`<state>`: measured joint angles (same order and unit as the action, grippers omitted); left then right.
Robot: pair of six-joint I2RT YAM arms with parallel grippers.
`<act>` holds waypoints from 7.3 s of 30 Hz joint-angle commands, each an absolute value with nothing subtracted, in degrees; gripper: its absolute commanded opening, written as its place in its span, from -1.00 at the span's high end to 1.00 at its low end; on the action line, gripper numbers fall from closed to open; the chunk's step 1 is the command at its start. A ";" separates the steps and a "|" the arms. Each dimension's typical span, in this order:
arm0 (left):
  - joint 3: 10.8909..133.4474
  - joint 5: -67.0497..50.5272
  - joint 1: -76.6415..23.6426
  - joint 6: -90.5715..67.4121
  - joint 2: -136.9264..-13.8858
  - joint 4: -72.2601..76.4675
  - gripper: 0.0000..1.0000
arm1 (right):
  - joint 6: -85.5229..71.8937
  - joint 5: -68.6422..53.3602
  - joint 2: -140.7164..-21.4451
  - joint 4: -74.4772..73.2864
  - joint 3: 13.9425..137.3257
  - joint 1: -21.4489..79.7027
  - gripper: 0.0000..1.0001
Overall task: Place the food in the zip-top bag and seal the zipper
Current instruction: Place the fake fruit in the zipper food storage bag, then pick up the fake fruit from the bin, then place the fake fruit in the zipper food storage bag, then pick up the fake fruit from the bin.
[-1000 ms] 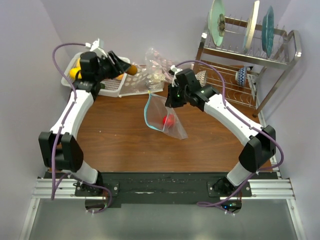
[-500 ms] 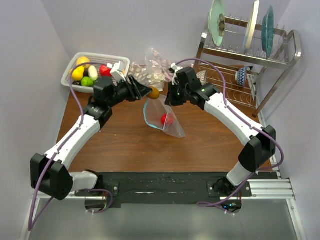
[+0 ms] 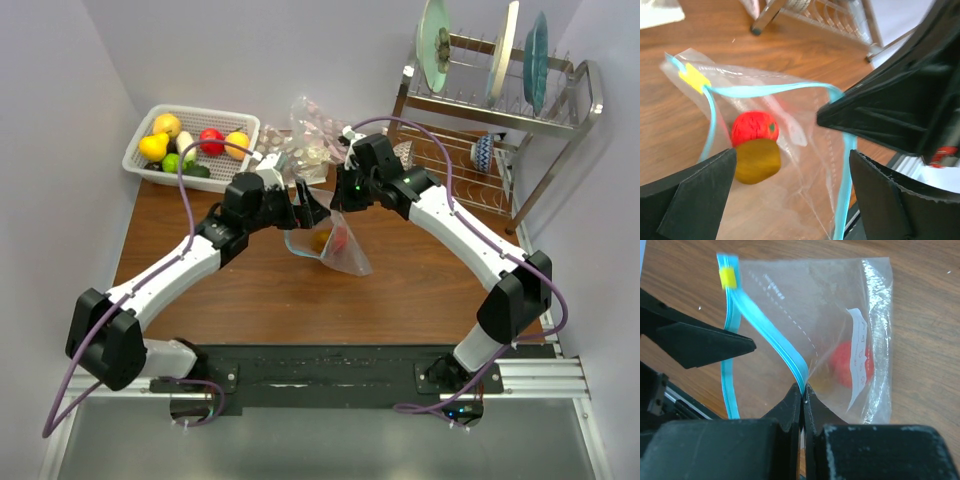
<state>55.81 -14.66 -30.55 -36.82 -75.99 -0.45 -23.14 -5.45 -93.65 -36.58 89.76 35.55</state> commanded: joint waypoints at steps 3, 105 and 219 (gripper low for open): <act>59.94 -11.96 -30.85 -32.26 -76.29 -4.30 -1.00 | -23.03 -5.01 -92.72 -36.47 91.14 35.16 1.00; 100.20 -4.04 1.41 -31.20 -121.04 5.71 0.00 | -21.53 -8.79 -83.94 -30.50 78.92 34.98 1.00; 103.68 21.26 -13.71 -12.14 -105.71 -38.57 -0.98 | -24.87 -12.30 -85.43 -29.88 79.89 33.93 1.00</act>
